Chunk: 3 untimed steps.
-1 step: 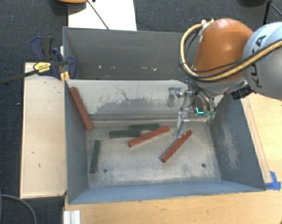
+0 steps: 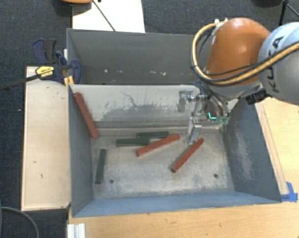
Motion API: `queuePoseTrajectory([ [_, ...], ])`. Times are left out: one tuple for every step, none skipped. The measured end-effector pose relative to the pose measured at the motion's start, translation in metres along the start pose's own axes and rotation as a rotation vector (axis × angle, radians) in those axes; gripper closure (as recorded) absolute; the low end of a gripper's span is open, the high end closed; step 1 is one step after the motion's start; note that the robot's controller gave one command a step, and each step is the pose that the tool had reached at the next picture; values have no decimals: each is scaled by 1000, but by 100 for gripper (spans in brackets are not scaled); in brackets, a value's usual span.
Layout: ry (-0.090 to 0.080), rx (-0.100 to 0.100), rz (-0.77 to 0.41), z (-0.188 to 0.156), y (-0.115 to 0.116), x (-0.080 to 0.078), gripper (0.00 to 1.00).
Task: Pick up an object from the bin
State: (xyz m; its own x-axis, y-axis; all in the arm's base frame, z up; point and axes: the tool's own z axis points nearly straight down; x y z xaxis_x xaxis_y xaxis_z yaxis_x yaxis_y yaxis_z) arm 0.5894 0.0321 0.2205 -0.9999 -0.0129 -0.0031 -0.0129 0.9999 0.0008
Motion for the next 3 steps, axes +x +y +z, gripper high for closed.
queuePoseTrajectory([
  [-5, 0, 66, 55, -7, 15, 0],
  [-4, -1, 195, 122, -2, 15, 0],
  [3, 1, 141, 148, 16, 6, 0],
])
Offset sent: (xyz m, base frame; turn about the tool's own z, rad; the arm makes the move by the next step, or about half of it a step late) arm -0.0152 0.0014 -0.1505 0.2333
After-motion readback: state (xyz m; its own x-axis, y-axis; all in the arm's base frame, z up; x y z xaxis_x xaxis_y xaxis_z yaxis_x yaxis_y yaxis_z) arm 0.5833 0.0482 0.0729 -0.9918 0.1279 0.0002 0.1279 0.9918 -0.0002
